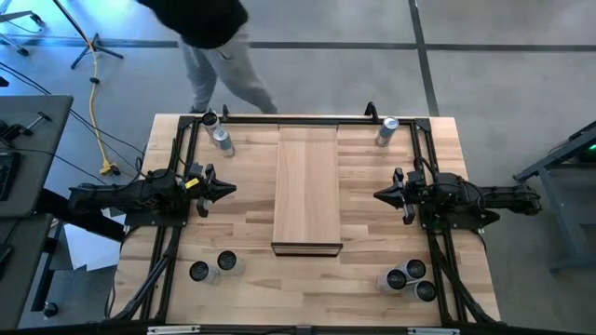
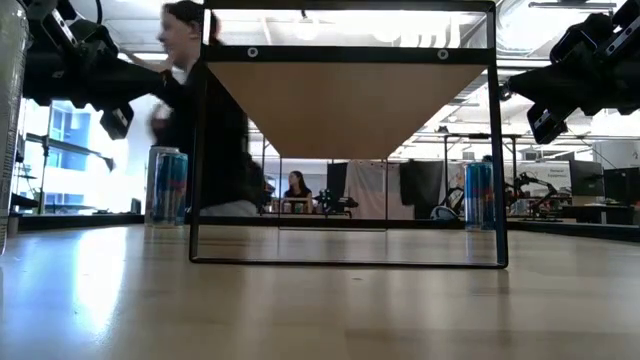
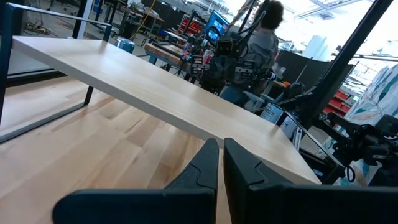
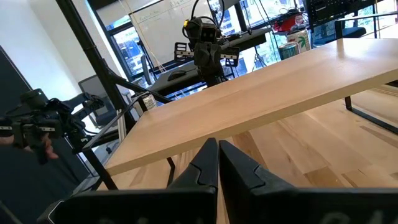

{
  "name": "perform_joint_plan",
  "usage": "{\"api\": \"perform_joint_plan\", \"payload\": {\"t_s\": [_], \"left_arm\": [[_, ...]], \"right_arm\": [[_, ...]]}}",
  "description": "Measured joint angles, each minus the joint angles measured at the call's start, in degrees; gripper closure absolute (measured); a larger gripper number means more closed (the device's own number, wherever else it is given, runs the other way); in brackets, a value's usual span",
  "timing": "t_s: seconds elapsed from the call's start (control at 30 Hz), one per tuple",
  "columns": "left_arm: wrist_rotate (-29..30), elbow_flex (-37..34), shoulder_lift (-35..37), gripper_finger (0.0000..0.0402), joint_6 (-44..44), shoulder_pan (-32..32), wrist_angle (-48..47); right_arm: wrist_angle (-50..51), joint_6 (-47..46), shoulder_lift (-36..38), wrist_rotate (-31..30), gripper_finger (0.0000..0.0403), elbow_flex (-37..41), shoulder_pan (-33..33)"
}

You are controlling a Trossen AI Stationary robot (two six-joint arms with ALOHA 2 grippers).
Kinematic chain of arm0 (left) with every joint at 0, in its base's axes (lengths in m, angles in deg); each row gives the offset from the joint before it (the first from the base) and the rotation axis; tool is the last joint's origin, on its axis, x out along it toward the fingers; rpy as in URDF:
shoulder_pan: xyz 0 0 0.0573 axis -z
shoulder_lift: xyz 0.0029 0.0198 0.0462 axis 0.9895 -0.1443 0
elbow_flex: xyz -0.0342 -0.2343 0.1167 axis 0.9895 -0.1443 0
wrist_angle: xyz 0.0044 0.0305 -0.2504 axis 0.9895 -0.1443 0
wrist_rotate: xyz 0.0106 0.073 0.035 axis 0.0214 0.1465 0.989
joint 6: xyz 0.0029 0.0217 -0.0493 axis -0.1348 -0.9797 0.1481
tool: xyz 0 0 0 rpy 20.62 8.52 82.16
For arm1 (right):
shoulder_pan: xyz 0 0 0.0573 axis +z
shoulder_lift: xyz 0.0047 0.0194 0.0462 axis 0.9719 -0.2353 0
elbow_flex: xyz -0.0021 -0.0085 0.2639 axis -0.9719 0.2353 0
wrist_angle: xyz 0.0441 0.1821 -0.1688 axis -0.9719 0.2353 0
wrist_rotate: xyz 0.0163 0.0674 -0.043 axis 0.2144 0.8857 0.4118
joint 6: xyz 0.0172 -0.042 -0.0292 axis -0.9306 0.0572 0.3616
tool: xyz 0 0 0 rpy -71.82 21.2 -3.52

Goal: Place canned beverage on shelf
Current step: Put the top left blue soda can on the shelf

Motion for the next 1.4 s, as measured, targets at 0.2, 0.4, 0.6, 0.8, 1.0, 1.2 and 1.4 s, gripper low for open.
{"api": "perform_joint_plan", "payload": {"t_s": [0.2,0.4,0.6,0.8,1.0,1.2,1.4], "left_arm": [[0.0,0.0,0.0,0.0402,1.6,0.0,0.0],[0.0,0.0,0.0,0.0401,1.5,0.0,0.0],[0.3,0.0,0.0,0.0401,1.5,0.0,0.0],[0.4,0.0,0.0,0.0402,1.5,0.0,0.5],[3.5,0.0,0.0,0.0401,1.4,0.0,3.5],[4.7,0.0,0.0,0.0401,1.4,0.0,3.9],[4.7,0.0,0.0,0.0401,1.4,0.0,3.8]], "right_arm": [[0.0,0.0,0.0,0.0,0.0402,0.0,0.0],[0.0,0.0,0.0,0.0,0.0402,0.0,0.0],[0.0,0.0,0.0,0.0,0.0402,0.0,0.0],[0.0,0.0,0.0,0.0,0.0402,0.0,0.0],[0.0,0.0,0.0,0.0,0.0402,0.0,0.0],[0.0,0.0,0.0,0.0,0.0402,0.0,0.0],[0.0,0.0,0.0,0.0,0.0402,0.0,0.0]]}}
